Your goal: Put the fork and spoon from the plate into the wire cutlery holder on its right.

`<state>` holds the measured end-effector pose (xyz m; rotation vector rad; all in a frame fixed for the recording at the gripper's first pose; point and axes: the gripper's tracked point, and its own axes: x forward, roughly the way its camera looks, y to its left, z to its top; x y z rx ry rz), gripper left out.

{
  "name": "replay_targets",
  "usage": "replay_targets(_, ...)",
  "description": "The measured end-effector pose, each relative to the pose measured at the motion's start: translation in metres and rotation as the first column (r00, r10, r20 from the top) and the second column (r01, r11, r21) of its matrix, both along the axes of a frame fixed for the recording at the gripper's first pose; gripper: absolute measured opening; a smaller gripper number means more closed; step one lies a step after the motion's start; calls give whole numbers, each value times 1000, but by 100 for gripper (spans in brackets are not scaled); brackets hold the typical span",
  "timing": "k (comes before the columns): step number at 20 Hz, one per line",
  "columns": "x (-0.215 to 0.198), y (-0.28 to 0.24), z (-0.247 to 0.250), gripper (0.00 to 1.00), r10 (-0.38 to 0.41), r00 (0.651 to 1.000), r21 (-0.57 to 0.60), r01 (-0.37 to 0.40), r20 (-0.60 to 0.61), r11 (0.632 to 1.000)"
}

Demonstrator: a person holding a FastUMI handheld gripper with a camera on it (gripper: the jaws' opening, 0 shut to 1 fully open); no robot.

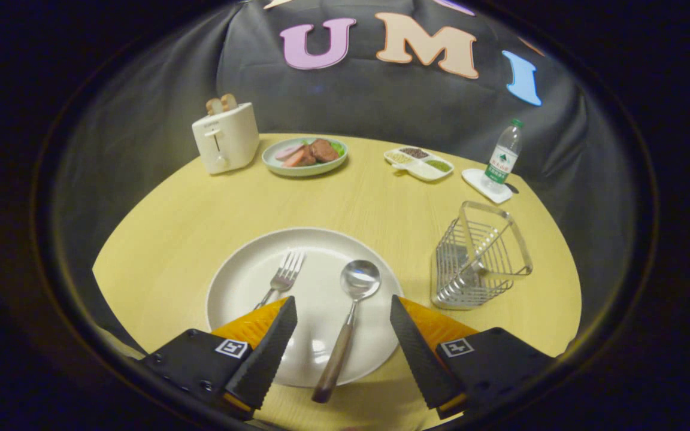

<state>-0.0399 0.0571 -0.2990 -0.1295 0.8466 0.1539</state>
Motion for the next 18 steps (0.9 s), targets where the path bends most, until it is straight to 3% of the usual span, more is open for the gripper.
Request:
replay_targets(9, -12, 7, -34, 61, 15, 993, 4, -14, -119, 1000)
replay_targets(12, -11, 2, -32, 56, -3, 992, -3, 2, -127, 1000)
replay_targets(14, -13, -4, -36, 29, -31, 988, 6, 32, -152, 999)
replay_targets(18, -14, -9, -35, 17, -69, 982, -3, 69, -178, 998)
